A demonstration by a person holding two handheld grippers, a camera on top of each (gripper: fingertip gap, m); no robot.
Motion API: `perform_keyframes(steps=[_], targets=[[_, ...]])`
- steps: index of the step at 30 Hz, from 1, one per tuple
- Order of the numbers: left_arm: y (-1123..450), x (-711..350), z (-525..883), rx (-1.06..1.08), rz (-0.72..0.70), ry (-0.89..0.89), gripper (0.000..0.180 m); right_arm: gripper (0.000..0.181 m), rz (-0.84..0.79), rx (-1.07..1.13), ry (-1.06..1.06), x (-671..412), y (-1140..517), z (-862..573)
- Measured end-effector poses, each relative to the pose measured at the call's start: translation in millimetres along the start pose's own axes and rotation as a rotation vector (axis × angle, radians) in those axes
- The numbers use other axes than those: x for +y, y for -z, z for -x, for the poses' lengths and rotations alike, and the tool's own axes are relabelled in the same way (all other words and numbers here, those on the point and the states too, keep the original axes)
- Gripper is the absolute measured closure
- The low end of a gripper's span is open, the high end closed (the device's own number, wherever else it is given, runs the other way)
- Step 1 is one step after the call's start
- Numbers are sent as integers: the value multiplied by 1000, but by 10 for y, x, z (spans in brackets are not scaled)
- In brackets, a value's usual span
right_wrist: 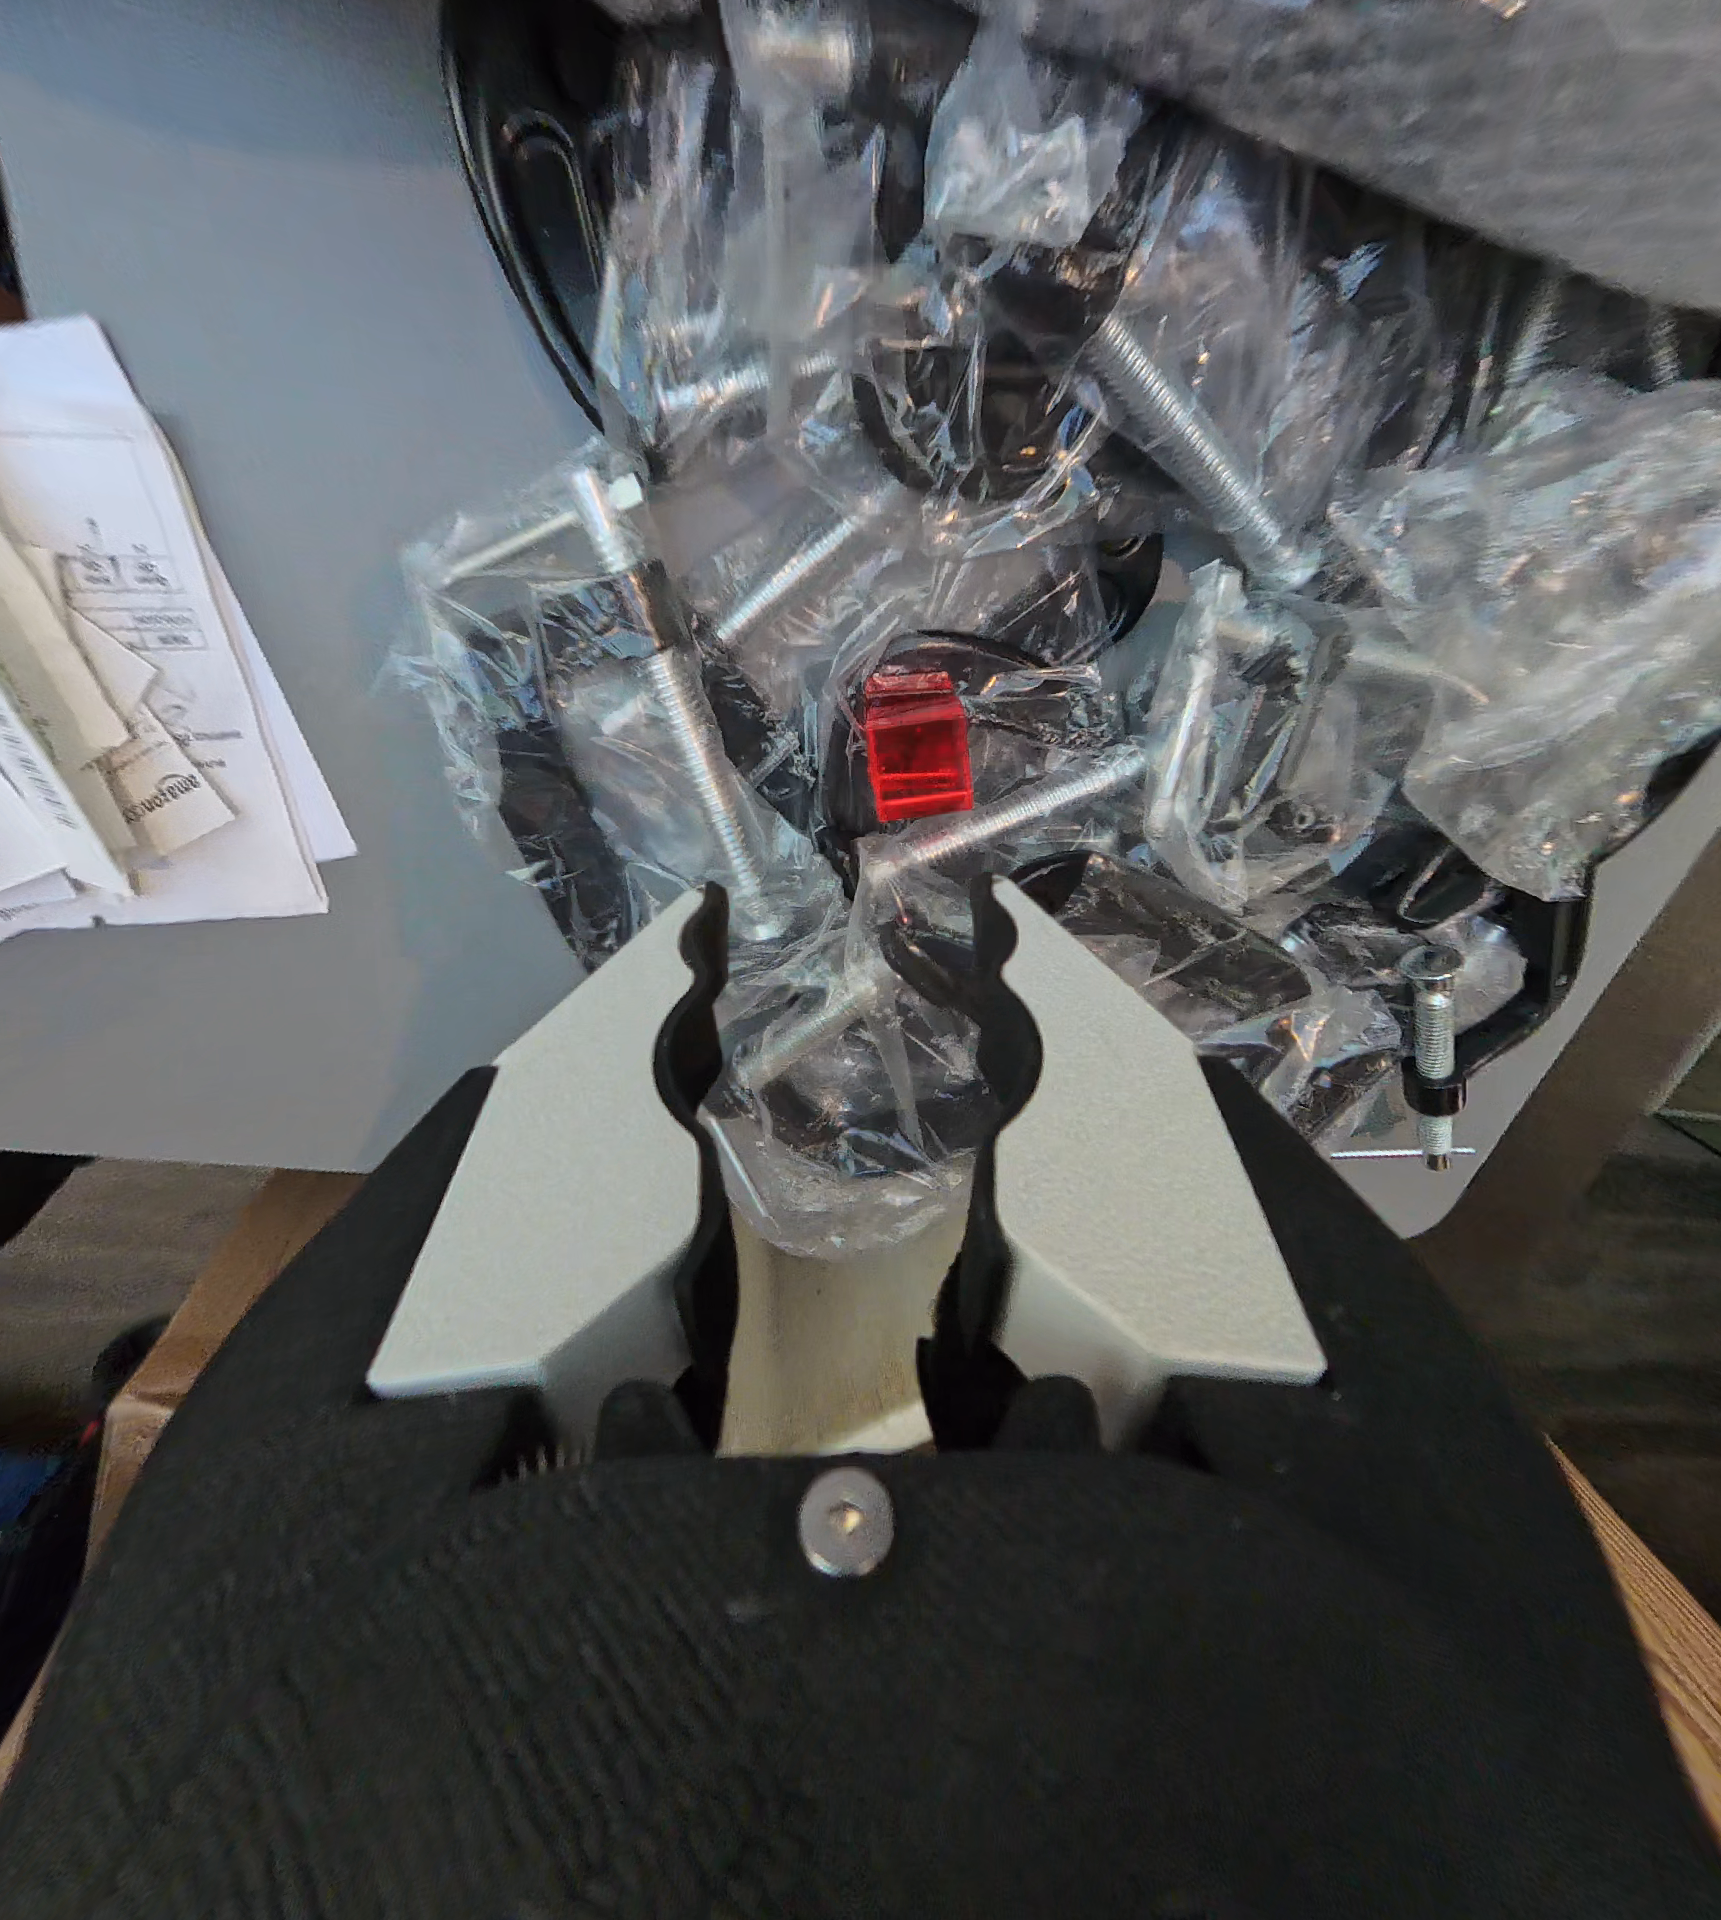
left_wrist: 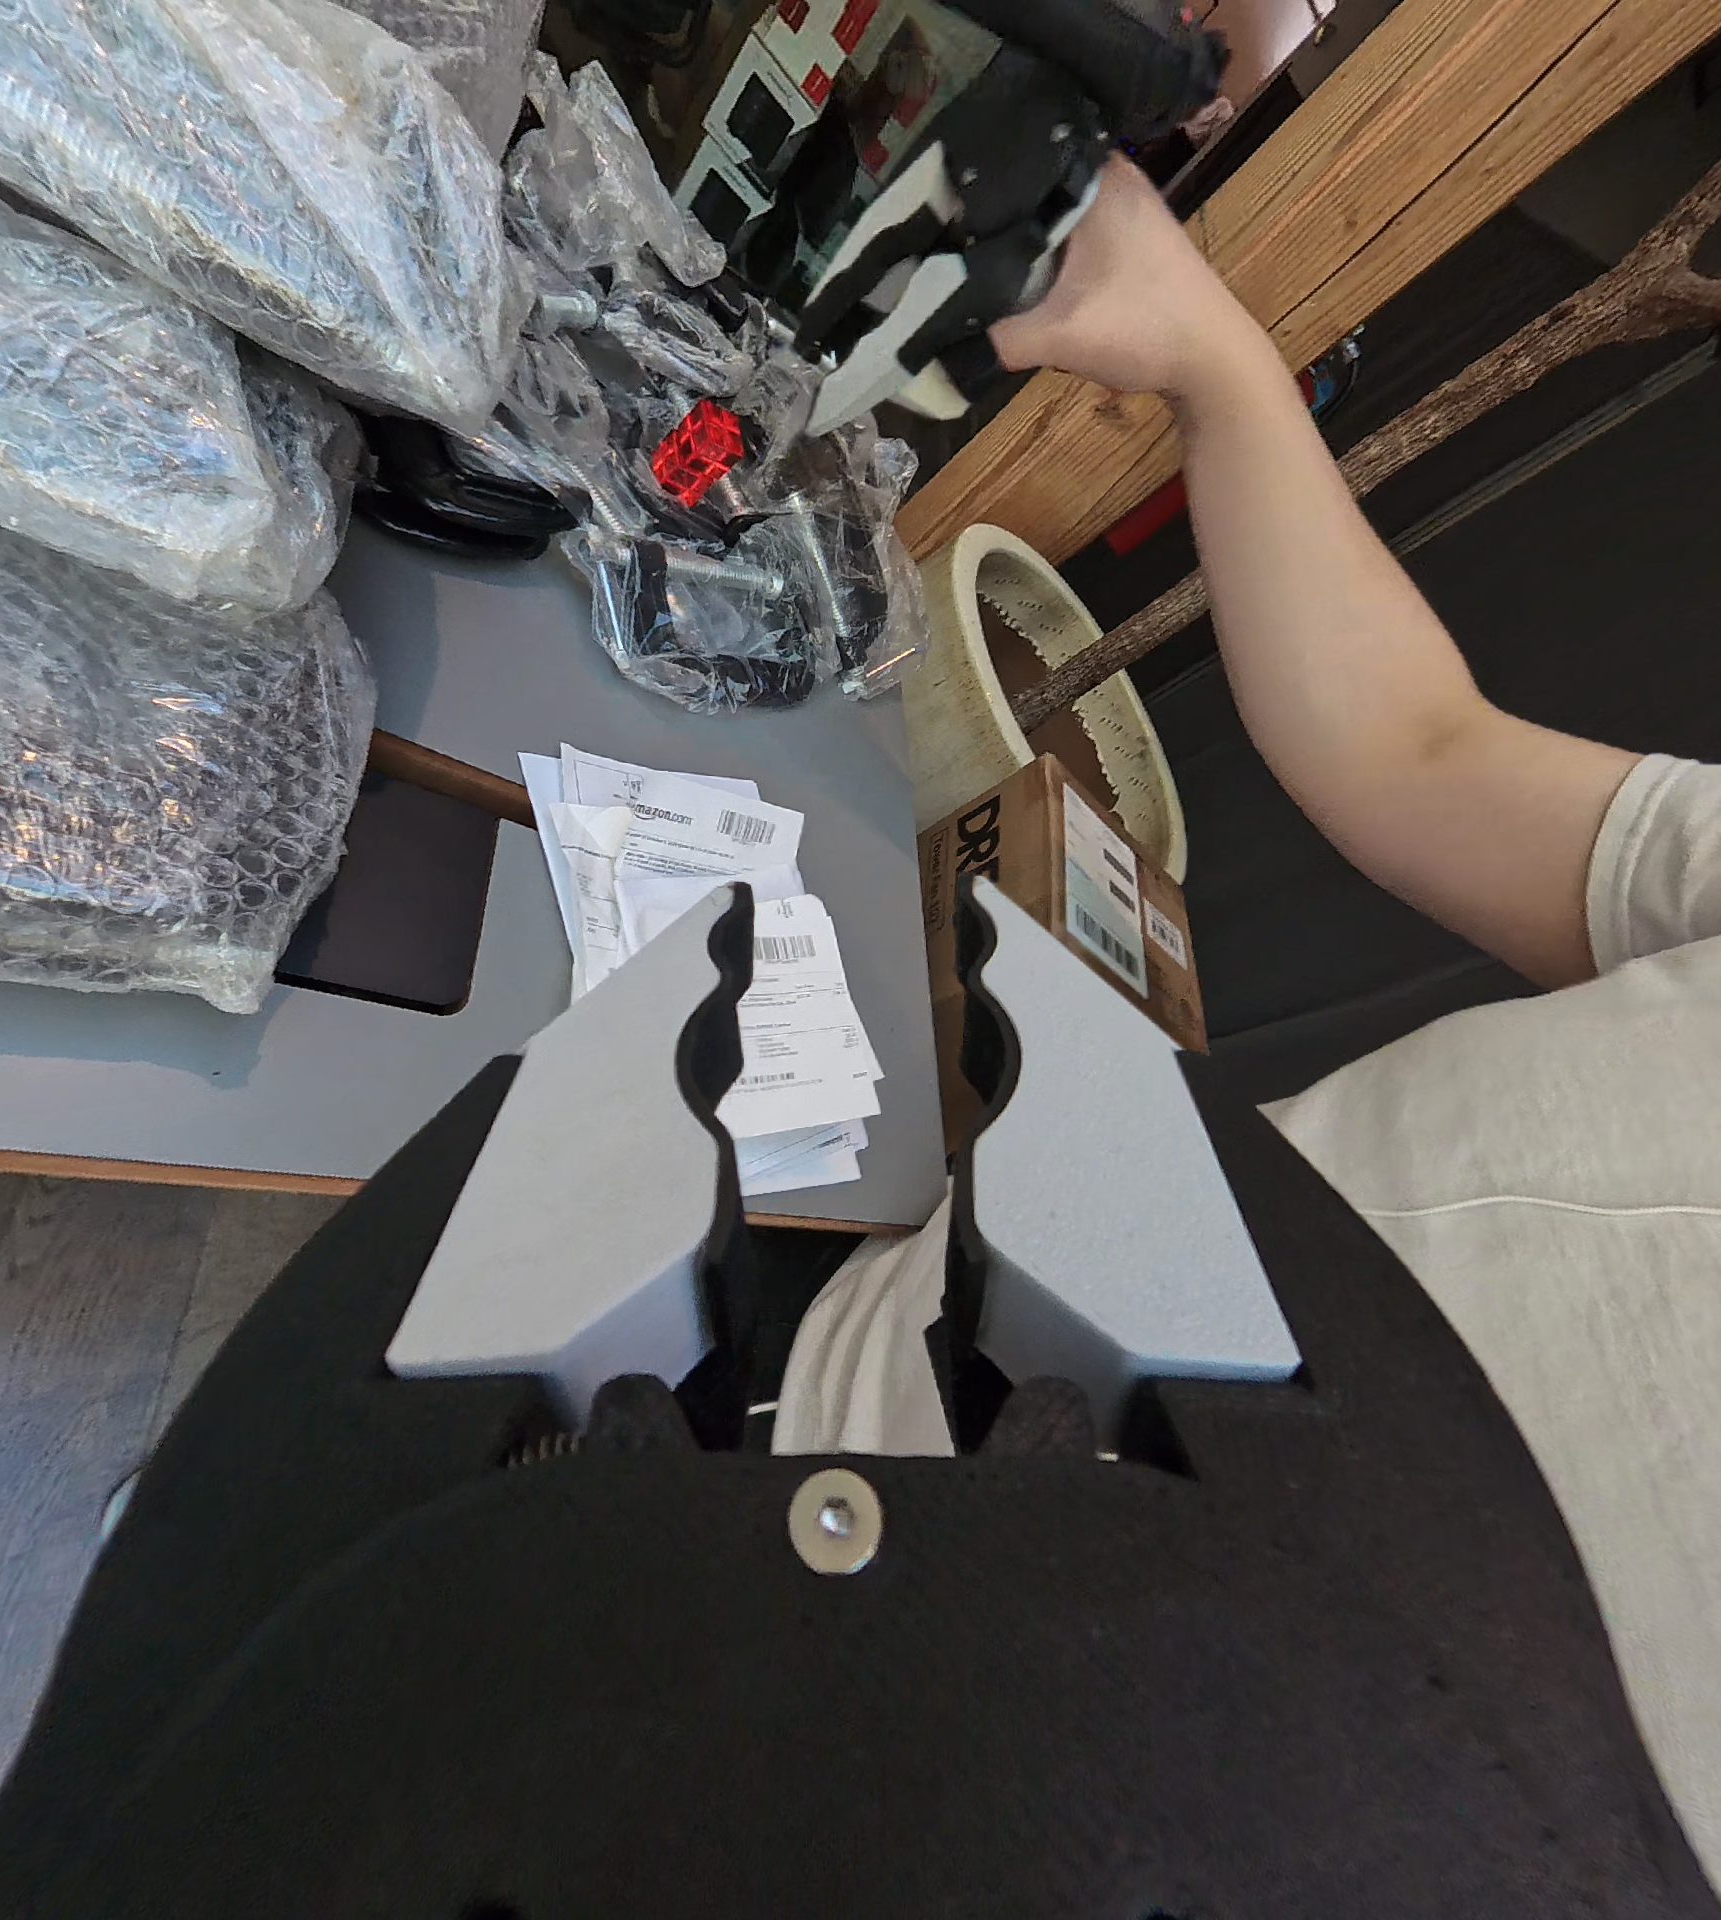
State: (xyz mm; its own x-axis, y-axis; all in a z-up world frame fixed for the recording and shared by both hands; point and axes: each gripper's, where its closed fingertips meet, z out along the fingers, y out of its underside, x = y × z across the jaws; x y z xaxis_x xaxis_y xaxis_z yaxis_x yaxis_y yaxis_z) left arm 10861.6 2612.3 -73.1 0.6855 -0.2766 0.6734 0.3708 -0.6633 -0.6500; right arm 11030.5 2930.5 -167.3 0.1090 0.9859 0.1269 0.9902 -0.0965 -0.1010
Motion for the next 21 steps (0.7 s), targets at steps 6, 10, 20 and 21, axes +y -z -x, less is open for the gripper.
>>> perform_keyframes(steps=[6,10,20,21], targets=[[602,-330,-210,-257,-234,-404,150,126,-687,150,-18,-294,1301,285],[1314,-449,-496,-526,-491,-637,145,99,-1110,122,97,-494,1989,911],[2986,753,-163,-1244,-452,-401,119,109,-1347,-363,309,-1472,2031,3085],[3381,999,-83,-1423,-367,-339,121,119,-1362,-403,355,-1579,2094,3299]])
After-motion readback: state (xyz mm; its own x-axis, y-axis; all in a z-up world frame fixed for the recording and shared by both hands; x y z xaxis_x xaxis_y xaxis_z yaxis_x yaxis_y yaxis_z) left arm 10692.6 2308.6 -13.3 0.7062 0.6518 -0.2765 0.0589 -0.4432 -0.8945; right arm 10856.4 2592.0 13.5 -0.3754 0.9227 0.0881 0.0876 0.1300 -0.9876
